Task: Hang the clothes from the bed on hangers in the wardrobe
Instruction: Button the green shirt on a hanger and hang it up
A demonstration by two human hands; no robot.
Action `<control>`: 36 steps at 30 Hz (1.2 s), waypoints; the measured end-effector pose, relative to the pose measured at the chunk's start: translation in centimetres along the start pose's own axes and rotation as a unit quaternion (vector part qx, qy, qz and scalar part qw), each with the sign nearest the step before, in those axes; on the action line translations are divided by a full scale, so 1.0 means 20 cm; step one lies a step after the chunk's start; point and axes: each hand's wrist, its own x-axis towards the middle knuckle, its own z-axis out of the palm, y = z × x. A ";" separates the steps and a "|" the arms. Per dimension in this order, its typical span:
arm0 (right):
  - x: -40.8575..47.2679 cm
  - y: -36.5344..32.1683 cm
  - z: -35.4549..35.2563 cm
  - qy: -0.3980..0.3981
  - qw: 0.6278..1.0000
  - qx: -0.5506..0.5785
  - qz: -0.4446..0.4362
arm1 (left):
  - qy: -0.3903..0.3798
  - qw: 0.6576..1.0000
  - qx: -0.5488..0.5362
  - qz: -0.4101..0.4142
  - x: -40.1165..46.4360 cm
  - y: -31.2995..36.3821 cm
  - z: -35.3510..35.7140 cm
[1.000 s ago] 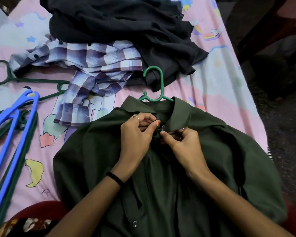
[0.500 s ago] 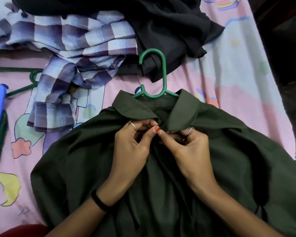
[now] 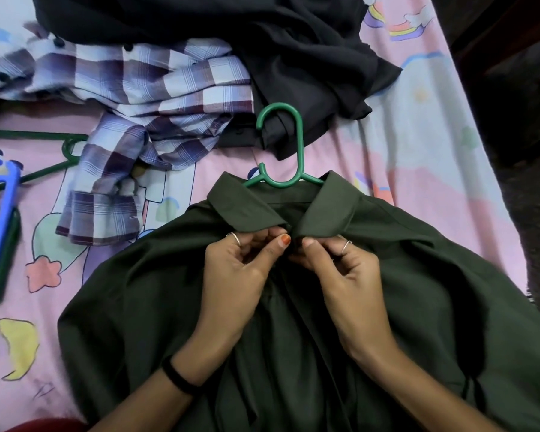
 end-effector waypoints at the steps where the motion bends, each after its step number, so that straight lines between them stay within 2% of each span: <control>1: 0.00 0.00 0.00 -0.001 1.000 0.003 0.002 | 0.002 1.000 -0.001 0.000 0.00 0.01 0.00; 11: 0.06 0.01 0.01 -0.009 0.999 0.011 0.051 | 0.029 0.994 0.092 0.047 -0.02 -0.02 0.00; 15: 0.09 0.05 -0.02 -0.025 0.997 -0.060 0.033 | 0.031 0.992 0.118 0.033 -0.01 -0.04 0.01; 19: 0.11 0.09 -0.03 -0.040 0.993 -0.112 0.017 | 0.028 0.985 0.162 0.059 -0.02 -0.06 0.01; 21: 0.11 0.10 -0.03 -0.032 0.989 -0.143 0.000 | 0.027 0.979 0.186 0.077 -0.02 -0.05 0.02; 25: 0.08 0.11 -0.01 0.011 0.978 -0.203 -0.035 | 0.031 0.982 0.179 0.060 -0.04 -0.04 0.03; 36: 0.01 0.09 0.08 0.045 0.990 -0.126 -0.046 | 0.045 0.980 0.174 0.083 -0.01 -0.01 0.01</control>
